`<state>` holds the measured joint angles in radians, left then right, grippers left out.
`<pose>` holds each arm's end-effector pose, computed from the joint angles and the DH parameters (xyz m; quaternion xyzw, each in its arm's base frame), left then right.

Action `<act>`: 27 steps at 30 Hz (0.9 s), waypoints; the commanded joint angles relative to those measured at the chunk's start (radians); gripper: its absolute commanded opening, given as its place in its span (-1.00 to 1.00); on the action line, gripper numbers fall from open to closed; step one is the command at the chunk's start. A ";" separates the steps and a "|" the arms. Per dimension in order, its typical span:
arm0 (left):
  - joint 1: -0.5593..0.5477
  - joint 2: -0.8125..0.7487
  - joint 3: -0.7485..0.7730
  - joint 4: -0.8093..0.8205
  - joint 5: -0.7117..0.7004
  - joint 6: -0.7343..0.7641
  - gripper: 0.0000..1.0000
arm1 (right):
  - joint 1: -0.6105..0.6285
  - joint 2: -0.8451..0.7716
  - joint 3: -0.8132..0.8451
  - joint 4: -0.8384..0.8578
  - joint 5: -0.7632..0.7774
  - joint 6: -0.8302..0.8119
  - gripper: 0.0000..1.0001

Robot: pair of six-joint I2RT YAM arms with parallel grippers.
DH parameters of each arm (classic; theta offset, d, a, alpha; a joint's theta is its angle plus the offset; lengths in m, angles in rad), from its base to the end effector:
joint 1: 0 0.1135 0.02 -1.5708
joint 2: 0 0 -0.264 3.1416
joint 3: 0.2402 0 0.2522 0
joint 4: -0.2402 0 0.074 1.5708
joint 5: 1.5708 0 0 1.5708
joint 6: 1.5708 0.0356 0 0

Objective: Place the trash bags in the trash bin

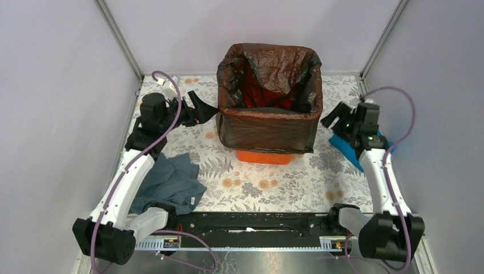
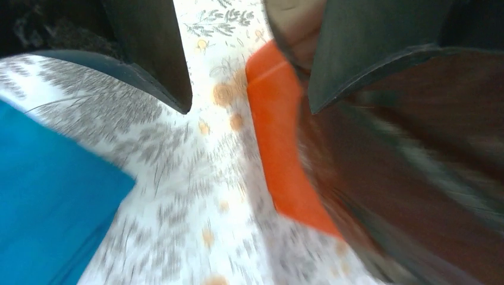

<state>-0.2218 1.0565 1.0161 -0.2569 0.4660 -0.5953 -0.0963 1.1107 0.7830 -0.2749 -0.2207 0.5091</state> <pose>0.2291 -0.0681 0.3624 -0.0103 0.7942 -0.4002 0.4571 0.2432 -0.0157 0.2664 0.2133 0.8550 0.1902 0.4328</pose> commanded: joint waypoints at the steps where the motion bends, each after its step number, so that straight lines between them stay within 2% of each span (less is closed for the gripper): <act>1: 0.006 -0.058 0.067 -0.064 -0.141 0.077 0.68 | 0.007 -0.088 0.327 -0.213 0.176 -0.146 0.59; 3: 0.006 -0.069 0.075 -0.047 -0.132 0.052 0.69 | 0.025 -0.072 0.483 -0.232 0.125 -0.176 0.65; 5: 0.007 -0.078 0.088 -0.004 -0.094 0.013 0.69 | 0.061 -0.034 0.618 -0.220 0.019 -0.194 0.80; 7: 0.007 -0.083 0.107 0.053 -0.049 -0.029 0.70 | 0.121 0.027 0.759 -0.216 -0.078 -0.201 0.85; 13: -0.004 0.007 0.191 0.211 0.074 -0.158 0.70 | 0.425 0.258 1.021 -0.216 -0.056 -0.259 0.90; 18: -0.051 0.077 0.246 0.253 0.088 -0.198 0.57 | 0.575 0.455 1.171 -0.242 0.098 -0.337 0.94; 21: -0.071 0.092 0.276 0.293 0.078 -0.209 0.49 | 0.627 0.577 1.264 -0.299 0.272 -0.392 0.92; 24: -0.091 0.114 0.315 0.294 0.090 -0.219 0.41 | 0.659 0.665 1.320 -0.329 0.433 -0.417 0.79; 27: -0.124 0.123 0.335 0.294 0.083 -0.212 0.39 | 0.673 0.697 1.273 -0.276 0.525 -0.439 0.64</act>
<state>-0.3115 1.1793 1.2789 -0.0483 0.5278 -0.7952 0.5568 1.8065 2.0319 -0.5701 0.0837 0.1352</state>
